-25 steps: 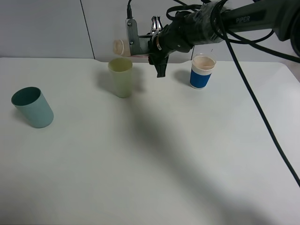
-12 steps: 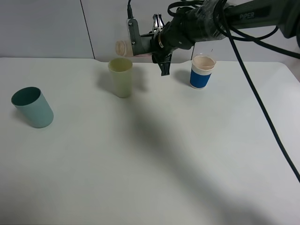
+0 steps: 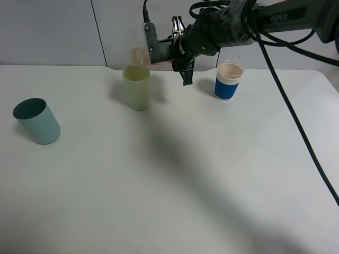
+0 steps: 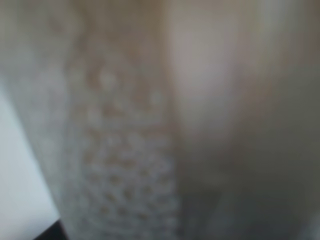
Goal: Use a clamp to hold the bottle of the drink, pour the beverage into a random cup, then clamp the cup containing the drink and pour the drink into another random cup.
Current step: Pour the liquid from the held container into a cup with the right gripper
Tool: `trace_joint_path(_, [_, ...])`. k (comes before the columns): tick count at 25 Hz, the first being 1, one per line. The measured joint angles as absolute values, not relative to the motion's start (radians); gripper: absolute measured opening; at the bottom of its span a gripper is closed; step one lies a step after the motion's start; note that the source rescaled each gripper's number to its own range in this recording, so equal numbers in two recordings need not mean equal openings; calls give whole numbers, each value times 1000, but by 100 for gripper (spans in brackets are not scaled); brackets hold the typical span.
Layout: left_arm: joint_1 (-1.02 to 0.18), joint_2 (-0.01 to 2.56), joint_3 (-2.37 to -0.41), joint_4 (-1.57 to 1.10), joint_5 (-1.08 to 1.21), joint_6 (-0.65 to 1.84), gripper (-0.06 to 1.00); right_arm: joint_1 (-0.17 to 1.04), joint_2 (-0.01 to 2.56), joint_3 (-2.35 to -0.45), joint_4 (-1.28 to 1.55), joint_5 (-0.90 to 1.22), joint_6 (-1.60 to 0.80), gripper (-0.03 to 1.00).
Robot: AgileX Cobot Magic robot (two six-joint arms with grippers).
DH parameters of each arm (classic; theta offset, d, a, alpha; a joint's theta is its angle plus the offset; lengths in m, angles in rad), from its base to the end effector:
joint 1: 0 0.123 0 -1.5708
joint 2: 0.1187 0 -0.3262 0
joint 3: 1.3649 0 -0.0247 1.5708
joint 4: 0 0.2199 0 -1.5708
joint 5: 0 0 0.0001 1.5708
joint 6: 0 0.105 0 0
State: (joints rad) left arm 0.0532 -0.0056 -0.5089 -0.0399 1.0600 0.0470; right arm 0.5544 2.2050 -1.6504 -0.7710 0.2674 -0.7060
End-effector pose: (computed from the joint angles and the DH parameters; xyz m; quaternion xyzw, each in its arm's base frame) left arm -0.0625 -0.0070 0.2582 -0.0017 0.8491 0.0065 0.5282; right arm 0.4454 0.2530 0.2206 -0.7342 0.5126 -0.2658 0.3570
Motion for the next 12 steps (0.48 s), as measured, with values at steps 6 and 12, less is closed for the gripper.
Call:
trace_joint_path(6, [53,-6,-509,-40,1060,47,100,554,2205,-1650,-771,267,-747,4])
trace_joint_path(12, [53,-6,-509,-40,1060,47,100,554,2205,-1650,-790,267,-748,4])
